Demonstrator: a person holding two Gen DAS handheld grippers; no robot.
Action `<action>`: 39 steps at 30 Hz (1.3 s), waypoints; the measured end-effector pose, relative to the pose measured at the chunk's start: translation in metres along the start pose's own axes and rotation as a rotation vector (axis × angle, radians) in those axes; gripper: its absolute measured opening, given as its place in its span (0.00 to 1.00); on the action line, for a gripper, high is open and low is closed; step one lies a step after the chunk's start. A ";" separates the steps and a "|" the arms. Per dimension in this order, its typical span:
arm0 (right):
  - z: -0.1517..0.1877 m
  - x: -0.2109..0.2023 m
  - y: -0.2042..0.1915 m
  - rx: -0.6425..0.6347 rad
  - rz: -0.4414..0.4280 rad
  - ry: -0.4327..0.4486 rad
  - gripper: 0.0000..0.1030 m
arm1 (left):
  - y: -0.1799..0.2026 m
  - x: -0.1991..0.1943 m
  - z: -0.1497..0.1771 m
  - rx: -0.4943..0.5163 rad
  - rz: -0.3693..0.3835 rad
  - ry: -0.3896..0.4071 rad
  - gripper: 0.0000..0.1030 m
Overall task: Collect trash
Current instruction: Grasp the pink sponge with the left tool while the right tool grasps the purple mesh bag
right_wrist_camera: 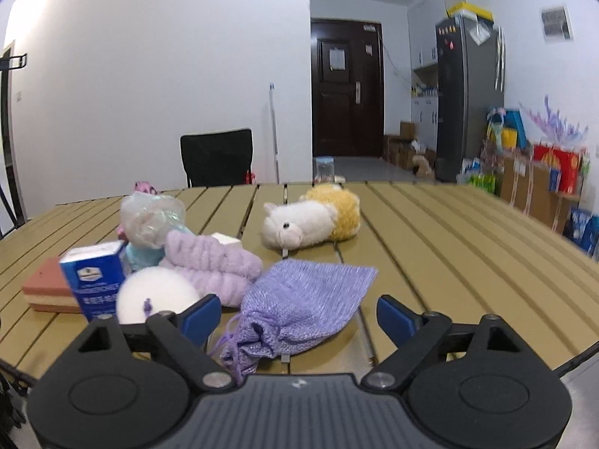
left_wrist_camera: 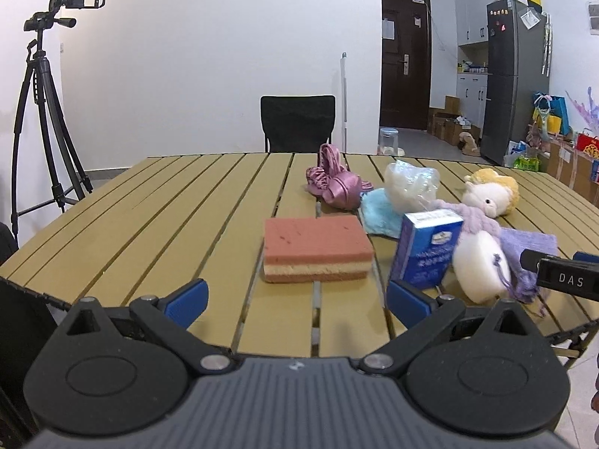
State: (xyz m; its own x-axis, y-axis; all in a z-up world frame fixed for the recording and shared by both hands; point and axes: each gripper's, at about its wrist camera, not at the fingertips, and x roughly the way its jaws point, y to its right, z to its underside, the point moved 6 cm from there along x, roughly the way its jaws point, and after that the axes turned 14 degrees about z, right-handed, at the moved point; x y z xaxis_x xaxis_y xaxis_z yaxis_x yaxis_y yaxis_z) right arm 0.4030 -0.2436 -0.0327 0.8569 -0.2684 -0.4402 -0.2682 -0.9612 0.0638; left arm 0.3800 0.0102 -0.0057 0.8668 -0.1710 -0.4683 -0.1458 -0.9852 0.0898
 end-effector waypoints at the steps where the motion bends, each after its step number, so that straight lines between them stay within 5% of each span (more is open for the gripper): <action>1: 0.001 0.006 0.000 0.015 -0.012 -0.010 0.84 | -0.002 0.002 0.000 -0.005 -0.003 -0.002 1.00; 8: 0.013 0.033 -0.011 0.027 -0.003 -0.065 0.79 | -0.011 0.022 -0.001 -0.029 -0.013 -0.017 1.00; 18: 0.008 0.031 -0.007 0.054 -0.005 -0.018 0.31 | -0.017 0.046 -0.015 -0.049 -0.020 -0.018 1.00; 28: -0.002 0.027 0.026 0.179 0.004 0.036 0.29 | -0.009 0.081 -0.028 -0.082 0.025 -0.056 1.00; 39: 0.001 0.031 0.039 0.192 0.003 0.031 0.29 | -0.013 0.111 -0.026 -0.089 -0.033 -0.102 1.00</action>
State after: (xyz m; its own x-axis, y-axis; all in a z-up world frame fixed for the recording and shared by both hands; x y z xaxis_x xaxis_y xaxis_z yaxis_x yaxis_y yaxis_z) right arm 0.4181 -0.2892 -0.0449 0.8681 -0.2760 -0.4125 -0.3474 -0.9315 -0.1078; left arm 0.4904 0.0043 -0.0361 0.8171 -0.1429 -0.5585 -0.0712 -0.9864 0.1482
